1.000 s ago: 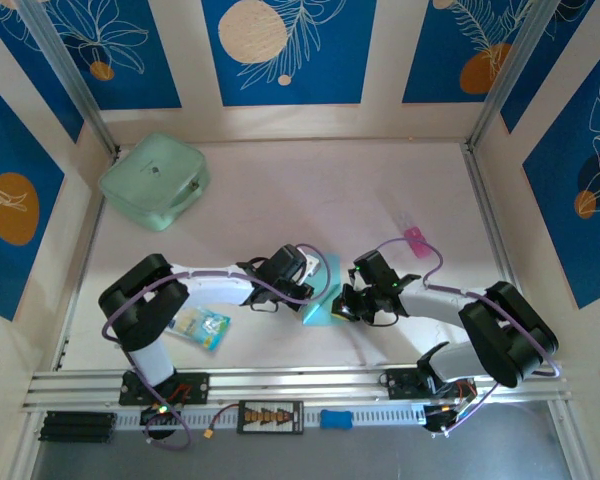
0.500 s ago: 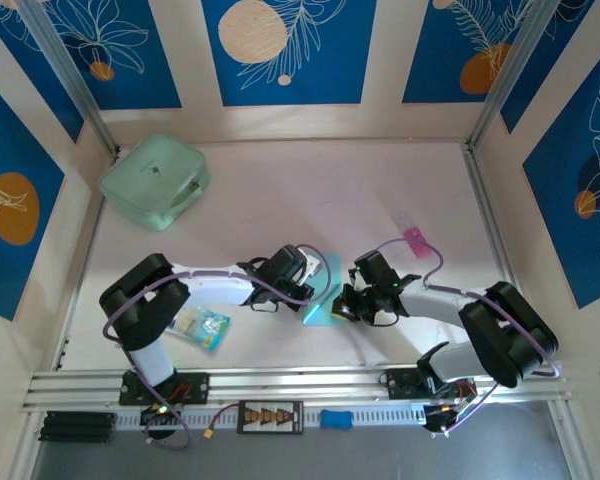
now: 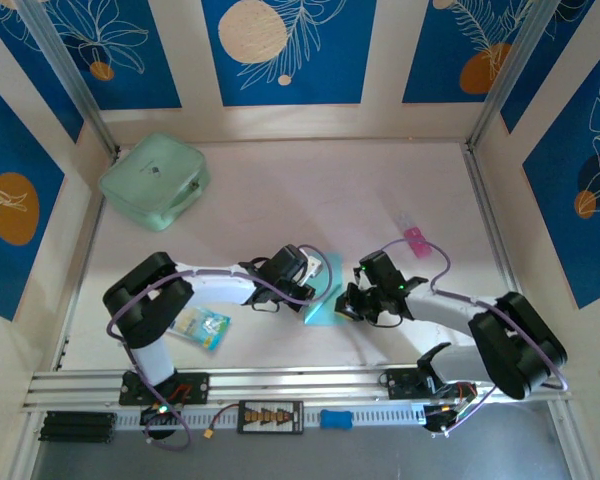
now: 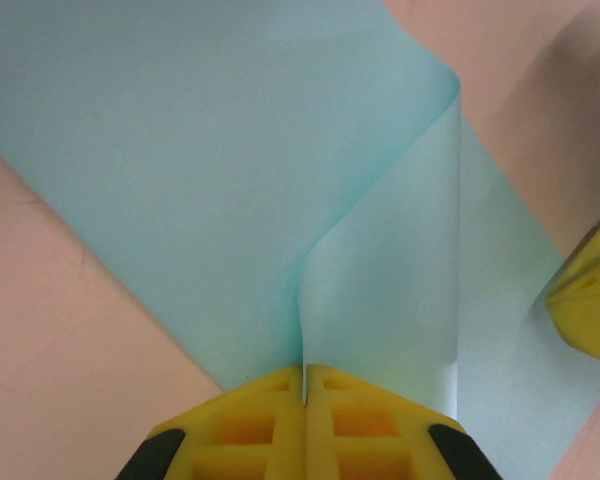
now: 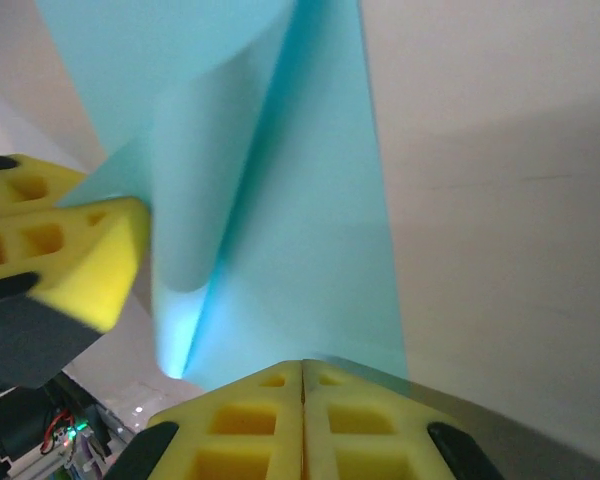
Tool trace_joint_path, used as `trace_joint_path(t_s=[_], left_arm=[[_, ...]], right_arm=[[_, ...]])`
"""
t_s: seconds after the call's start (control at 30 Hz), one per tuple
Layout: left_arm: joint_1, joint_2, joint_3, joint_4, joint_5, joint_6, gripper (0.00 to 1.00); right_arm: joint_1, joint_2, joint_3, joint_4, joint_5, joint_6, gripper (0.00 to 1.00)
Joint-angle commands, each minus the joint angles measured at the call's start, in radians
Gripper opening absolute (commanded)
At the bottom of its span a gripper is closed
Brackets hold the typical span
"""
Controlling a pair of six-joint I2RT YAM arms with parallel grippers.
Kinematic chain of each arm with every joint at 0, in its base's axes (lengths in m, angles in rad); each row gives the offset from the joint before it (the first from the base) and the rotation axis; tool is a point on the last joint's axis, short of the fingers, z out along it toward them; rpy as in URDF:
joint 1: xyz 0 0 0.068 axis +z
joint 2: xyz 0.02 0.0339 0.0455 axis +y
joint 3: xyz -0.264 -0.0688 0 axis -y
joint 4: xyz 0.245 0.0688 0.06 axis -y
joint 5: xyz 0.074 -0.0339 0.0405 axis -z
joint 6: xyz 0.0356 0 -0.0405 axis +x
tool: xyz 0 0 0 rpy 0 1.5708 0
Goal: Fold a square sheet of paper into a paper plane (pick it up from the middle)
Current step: Fold the triangle a second time at the center of the table.
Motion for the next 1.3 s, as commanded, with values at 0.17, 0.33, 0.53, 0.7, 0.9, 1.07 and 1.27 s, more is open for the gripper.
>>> trace_joint_path(t_s=[0.17, 0.33, 0.53, 0.7, 0.9, 1.07, 1.27], left_arm=[[0.006, 0.032, 0.017, -0.025, 0.015, 0.014, 0.0], [0.007, 0.038, 0.017, -0.025, 0.017, 0.015, 0.0], [0.006, 0.039, 0.017, -0.025, 0.02, 0.015, 0.0], [0.008, 0.042, 0.018, -0.028, 0.017, 0.018, 0.0], [0.007, 0.046, 0.02, -0.026, 0.022, 0.018, 0.0], [0.008, 0.048, 0.021, -0.028, 0.021, 0.019, 0.0], [0.007, 0.059, 0.03, -0.037, 0.026, 0.02, 0.0]], right_arm=[[0.008, -0.056, -0.034, 0.202, -0.011, 0.144, 0.03], [0.03, 0.031, 0.01, 0.25, -0.016, 0.161, 0.01], [0.05, 0.14, 0.061, 0.3, -0.018, 0.171, 0.01], [0.057, 0.181, 0.051, 0.345, -0.028, 0.188, 0.01], [0.052, 0.184, 0.039, 0.297, 0.002, 0.173, 0.01], [0.042, 0.215, -0.016, 0.338, -0.002, 0.189, 0.0], [0.041, 0.199, -0.042, 0.328, 0.012, 0.199, 0.0]])
